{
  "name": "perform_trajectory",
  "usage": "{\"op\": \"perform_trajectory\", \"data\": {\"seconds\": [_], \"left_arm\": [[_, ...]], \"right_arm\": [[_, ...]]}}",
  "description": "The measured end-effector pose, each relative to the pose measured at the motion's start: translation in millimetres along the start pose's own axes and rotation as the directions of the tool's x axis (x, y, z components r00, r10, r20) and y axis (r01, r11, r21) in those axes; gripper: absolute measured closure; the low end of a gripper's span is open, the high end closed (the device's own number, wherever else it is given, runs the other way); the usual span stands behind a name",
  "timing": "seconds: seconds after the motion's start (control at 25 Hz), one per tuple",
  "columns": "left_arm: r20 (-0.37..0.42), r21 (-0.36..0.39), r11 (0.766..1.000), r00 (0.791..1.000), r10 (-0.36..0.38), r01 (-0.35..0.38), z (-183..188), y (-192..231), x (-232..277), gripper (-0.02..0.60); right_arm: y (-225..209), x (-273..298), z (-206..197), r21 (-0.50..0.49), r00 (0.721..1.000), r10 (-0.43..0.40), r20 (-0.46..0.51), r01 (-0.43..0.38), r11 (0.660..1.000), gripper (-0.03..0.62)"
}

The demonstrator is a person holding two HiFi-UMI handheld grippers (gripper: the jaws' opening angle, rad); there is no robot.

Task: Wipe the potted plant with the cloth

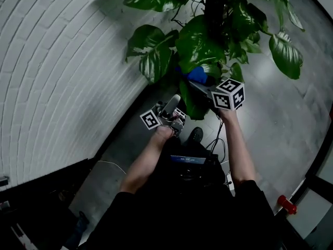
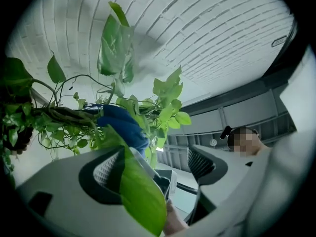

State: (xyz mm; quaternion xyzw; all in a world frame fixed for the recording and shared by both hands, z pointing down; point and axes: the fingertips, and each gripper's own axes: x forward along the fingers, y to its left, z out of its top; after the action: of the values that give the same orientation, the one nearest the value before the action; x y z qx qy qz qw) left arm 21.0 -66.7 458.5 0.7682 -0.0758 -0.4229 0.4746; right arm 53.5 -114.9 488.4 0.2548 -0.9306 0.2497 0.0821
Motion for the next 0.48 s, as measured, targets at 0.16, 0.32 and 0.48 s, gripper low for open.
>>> {"op": "perform_trajectory", "data": {"seconds": [0.16,0.32,0.48], "left_arm": [[-0.012,0.023,0.999,1.0,0.023,-0.023,-0.3,5.1,-5.1,0.169],[-0.019,0.042,0.999,1.0,0.02,-0.019,0.5,3.8,-5.5,0.169],[-0.031,0.047,0.999,0.999,0.014,-0.013,-0.9,2.4,-3.8,0.169]], "right_arm": [[25.9,-3.1,-18.5,-0.057,0.992,0.056,-0.109,-0.063,0.996,0.487],[49.6,-12.1,-19.3,-0.122,0.978,0.106,-0.18,-0.129,0.984,0.487],[25.4,-27.5,33.1,-0.157,0.999,-0.023,-0.034,0.017,0.987,0.487]]}}
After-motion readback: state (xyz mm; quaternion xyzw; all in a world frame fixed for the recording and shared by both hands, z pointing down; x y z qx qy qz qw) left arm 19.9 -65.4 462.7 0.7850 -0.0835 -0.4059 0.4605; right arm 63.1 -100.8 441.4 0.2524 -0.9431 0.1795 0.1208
